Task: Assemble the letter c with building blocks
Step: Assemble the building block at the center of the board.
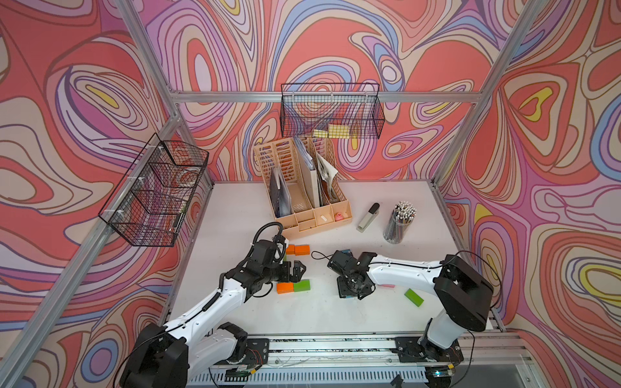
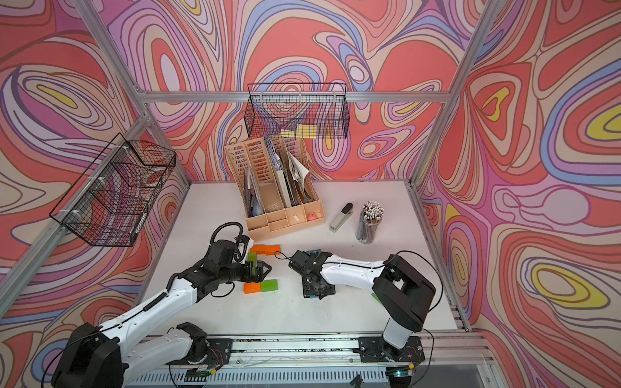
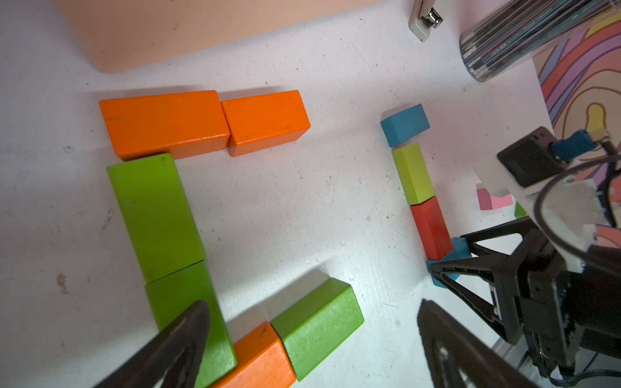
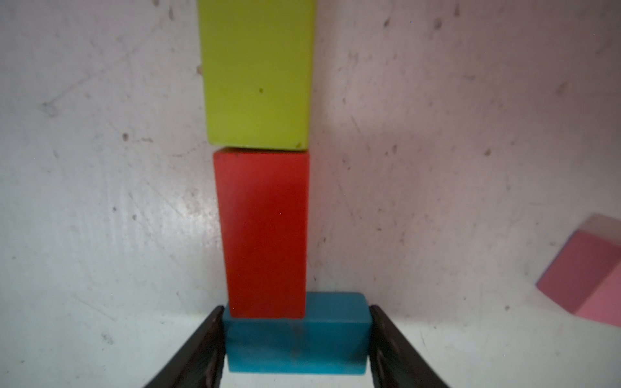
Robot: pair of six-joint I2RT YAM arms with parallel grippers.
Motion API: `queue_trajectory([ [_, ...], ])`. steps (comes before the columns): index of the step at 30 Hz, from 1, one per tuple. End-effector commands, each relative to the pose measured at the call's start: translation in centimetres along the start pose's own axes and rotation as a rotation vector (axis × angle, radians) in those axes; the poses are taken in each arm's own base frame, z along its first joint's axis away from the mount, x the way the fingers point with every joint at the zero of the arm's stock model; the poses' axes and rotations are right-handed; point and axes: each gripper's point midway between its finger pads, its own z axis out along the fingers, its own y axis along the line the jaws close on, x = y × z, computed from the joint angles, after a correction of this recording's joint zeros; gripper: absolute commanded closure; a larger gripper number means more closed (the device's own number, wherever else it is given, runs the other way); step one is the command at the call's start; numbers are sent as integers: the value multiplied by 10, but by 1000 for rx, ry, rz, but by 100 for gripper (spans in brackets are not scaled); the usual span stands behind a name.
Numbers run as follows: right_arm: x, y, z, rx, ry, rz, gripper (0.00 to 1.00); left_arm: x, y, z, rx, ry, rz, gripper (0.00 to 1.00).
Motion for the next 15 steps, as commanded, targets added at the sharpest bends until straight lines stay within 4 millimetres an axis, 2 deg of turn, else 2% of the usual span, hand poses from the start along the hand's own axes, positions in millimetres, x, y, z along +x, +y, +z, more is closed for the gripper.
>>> queue_trajectory([
  [1, -5, -1, -5, -4, -26, 7, 31, -1, 0, -1, -11, 6, 13, 1],
  [5, -5, -2, -7, -1, -27, 10, 22, -1, 0, -1, -13, 5, 13, 1],
  [8, -5, -3, -12, -4, -36, 20, 21, -1, 1, 0, -14, 6, 12, 1],
  [12, -5, -11, -30, -13, -68, 58, 21, -1, -1, -1, -7, 5, 13, 1],
  [15, -3, -23, -45, -21, -98, 122, 21, -1, -2, 0, 1, 5, 11, 1],
])
